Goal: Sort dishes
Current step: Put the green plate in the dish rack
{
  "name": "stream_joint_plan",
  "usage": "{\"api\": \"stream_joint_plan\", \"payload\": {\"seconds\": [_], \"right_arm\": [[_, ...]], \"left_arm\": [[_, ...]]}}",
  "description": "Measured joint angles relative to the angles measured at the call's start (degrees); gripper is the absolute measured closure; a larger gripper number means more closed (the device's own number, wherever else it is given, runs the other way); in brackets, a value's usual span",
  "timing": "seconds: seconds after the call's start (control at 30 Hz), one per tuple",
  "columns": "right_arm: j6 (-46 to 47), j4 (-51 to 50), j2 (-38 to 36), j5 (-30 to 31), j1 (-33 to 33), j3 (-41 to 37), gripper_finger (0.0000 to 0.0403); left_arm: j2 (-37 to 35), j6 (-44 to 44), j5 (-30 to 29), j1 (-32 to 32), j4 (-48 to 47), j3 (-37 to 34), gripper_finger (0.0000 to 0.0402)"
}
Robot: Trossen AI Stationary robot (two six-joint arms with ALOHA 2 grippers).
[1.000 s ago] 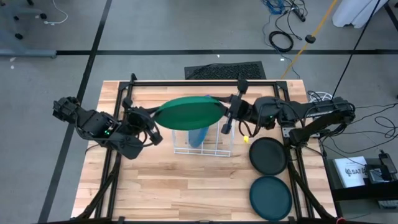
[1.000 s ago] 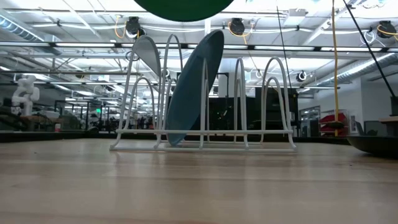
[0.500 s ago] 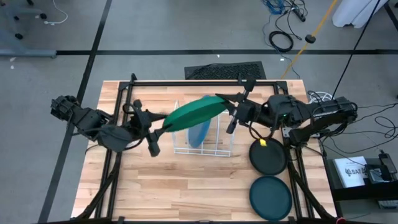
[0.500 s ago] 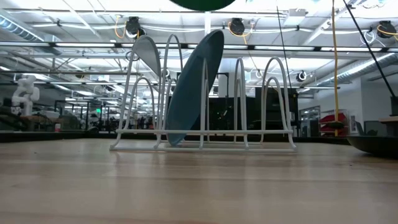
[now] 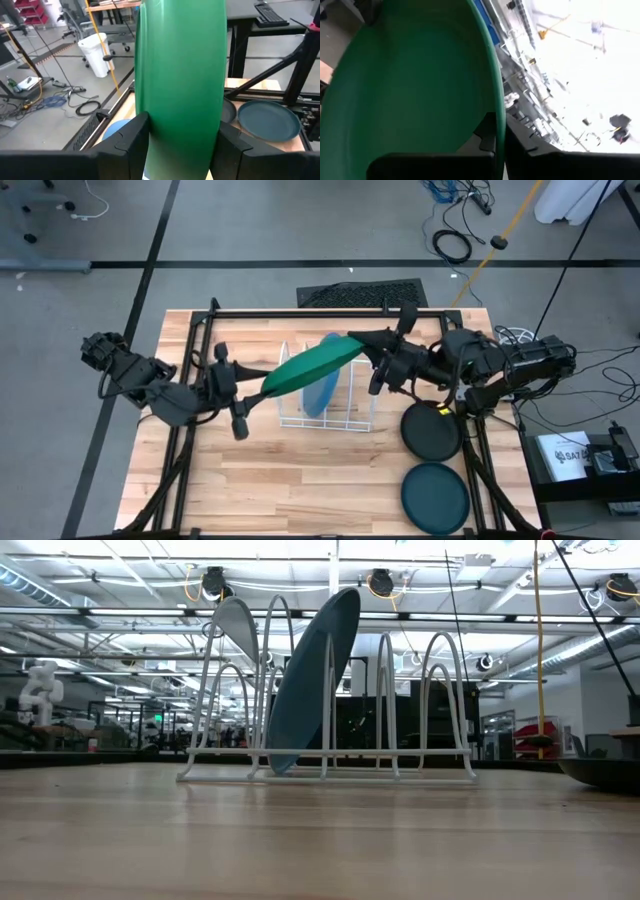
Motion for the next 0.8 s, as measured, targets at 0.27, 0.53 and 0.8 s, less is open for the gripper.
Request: {"api": "stream_joint_plan", "payload": {"seconds": [0.27, 0.53, 0.8], "right_arm": [[-4.29, 2.94, 0.01, 1.42, -0.33, 0.0, 0.0402], [1.31, 0.46, 0.76, 10.91, -0.57, 0.01, 0.0402], [-2.79, -0.43, 0.75, 5.11, -0.68, 0.0, 0.0402]], "left_arm": [[0.81, 1.29, -4.25, -0.26, 0.31, 0.0, 0.0232], [1.36, 7.19, -26.43, 0.02, 0.18, 0.02, 0.0234], [1.42, 11.55, -32.01, -1.37, 0.23, 0.0, 0.0233]]}}
